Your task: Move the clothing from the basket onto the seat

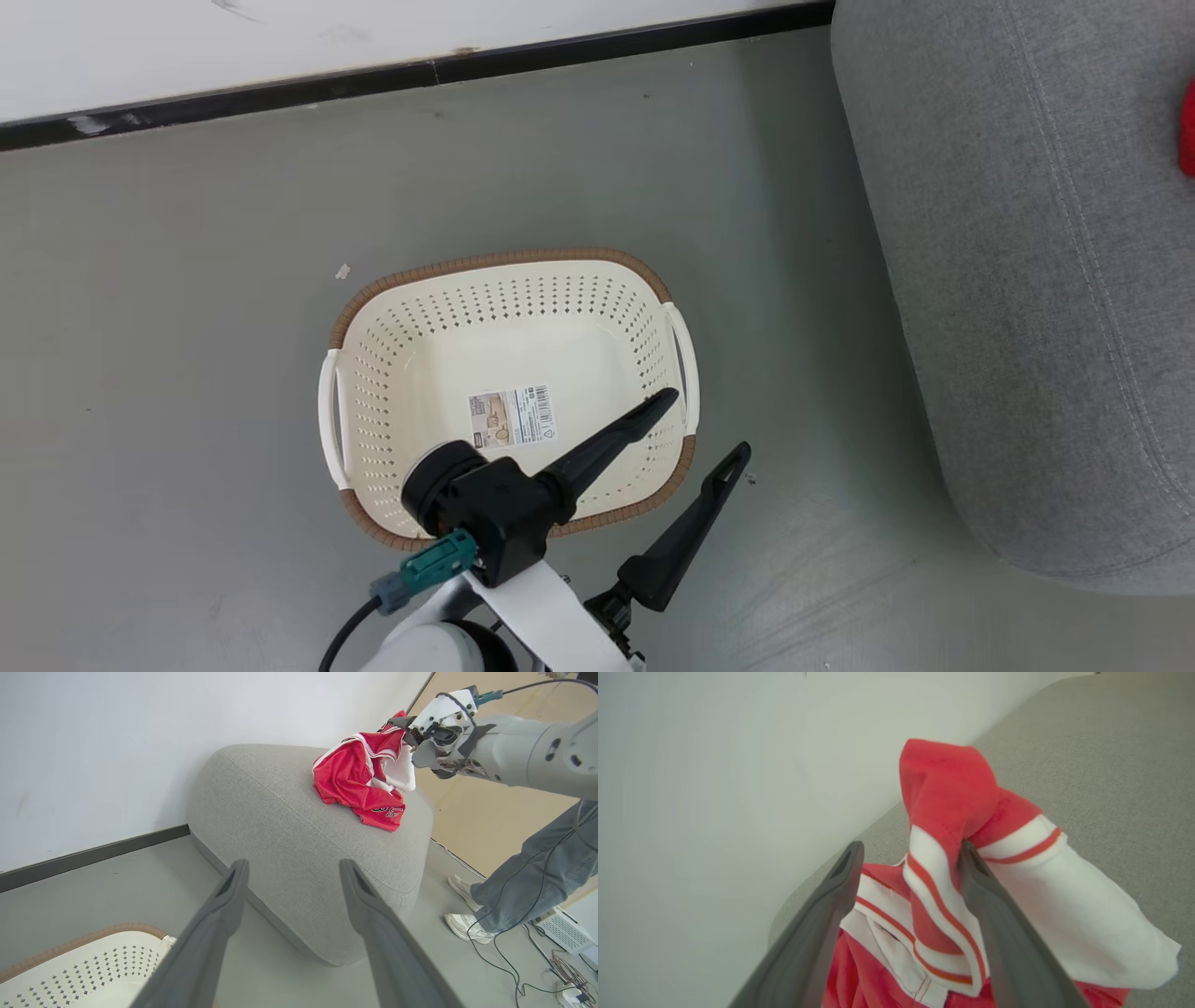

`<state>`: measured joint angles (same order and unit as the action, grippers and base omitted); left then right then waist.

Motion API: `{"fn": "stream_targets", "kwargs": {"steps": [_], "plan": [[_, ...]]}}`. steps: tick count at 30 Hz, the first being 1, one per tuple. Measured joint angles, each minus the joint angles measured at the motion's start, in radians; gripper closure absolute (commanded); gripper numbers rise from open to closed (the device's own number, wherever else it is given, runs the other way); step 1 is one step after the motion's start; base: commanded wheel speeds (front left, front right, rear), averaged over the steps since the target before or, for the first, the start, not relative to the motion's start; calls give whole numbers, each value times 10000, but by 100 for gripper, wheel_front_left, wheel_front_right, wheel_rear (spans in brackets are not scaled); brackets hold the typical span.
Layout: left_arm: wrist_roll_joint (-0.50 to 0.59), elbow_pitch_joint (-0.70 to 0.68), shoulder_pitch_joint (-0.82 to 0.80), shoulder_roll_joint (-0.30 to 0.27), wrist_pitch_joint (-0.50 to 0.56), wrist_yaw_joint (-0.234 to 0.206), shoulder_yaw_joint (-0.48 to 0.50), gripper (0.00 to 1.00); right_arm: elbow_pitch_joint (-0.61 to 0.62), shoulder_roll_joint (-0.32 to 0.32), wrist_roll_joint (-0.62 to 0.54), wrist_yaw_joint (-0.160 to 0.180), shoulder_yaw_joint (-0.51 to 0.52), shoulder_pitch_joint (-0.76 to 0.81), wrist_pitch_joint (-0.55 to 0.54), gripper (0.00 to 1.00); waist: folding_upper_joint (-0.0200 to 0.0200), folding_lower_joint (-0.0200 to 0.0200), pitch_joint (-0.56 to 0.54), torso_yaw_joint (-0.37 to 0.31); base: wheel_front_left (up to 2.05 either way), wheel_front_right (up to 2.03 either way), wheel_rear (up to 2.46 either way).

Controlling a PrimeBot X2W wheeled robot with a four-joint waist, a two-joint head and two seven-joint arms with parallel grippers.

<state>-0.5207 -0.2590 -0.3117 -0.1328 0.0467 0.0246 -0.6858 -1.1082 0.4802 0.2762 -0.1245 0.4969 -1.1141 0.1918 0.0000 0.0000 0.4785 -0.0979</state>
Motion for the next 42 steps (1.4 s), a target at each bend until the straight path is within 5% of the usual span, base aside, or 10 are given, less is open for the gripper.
{"fn": "stream_targets", "kwargs": {"steps": [29, 42], "plan": [[-953, 1532, 19, -113, -1030, 113, 1327, 0, 2284, -2291, 1024, 0, -2311, 3332, 562, 0, 0, 0, -1792, -872, 0, 0, 0], [-867, 2426, 965, -343, -1753, -836, 2435, 0, 4667, -4029, 1459, 0, -4686, 5558, 604, 0, 0, 0, -2849, -883, 0, 0, 0]]}}
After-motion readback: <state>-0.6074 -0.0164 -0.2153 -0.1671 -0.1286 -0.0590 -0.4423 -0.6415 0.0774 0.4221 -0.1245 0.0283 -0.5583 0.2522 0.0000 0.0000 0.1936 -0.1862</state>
